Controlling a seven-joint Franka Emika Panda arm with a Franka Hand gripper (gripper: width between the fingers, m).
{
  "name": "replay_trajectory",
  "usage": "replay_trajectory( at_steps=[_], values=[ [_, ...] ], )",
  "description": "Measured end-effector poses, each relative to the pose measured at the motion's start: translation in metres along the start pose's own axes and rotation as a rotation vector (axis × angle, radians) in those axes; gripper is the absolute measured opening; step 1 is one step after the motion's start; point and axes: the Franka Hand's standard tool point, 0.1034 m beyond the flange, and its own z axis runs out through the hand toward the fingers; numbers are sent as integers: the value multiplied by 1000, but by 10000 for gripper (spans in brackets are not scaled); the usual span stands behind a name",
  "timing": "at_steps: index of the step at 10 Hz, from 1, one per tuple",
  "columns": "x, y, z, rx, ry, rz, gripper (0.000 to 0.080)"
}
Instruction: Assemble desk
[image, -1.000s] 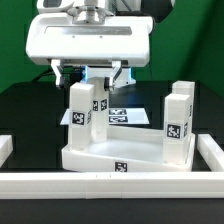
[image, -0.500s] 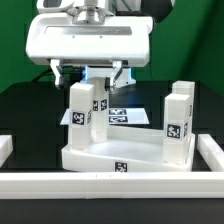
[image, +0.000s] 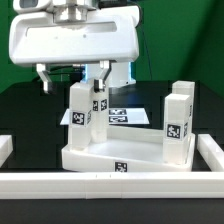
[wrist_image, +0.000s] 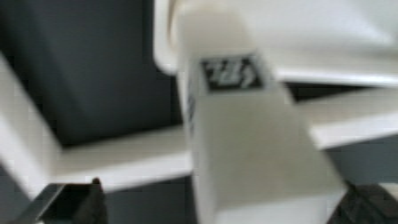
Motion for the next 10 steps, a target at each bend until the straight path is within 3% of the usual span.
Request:
replay_trajectory(
  at_steps=[1,3,5,7,10],
  values=[
    [2,-8,0,20,-83,31,649],
    [-12,-22,6,44,-240,35,649],
    [-16,-13,13,40,-250,15,649],
    [-19,-2,8,34,-250,10,649],
    [-19,-4,8,35,-249,30,621]
  ],
)
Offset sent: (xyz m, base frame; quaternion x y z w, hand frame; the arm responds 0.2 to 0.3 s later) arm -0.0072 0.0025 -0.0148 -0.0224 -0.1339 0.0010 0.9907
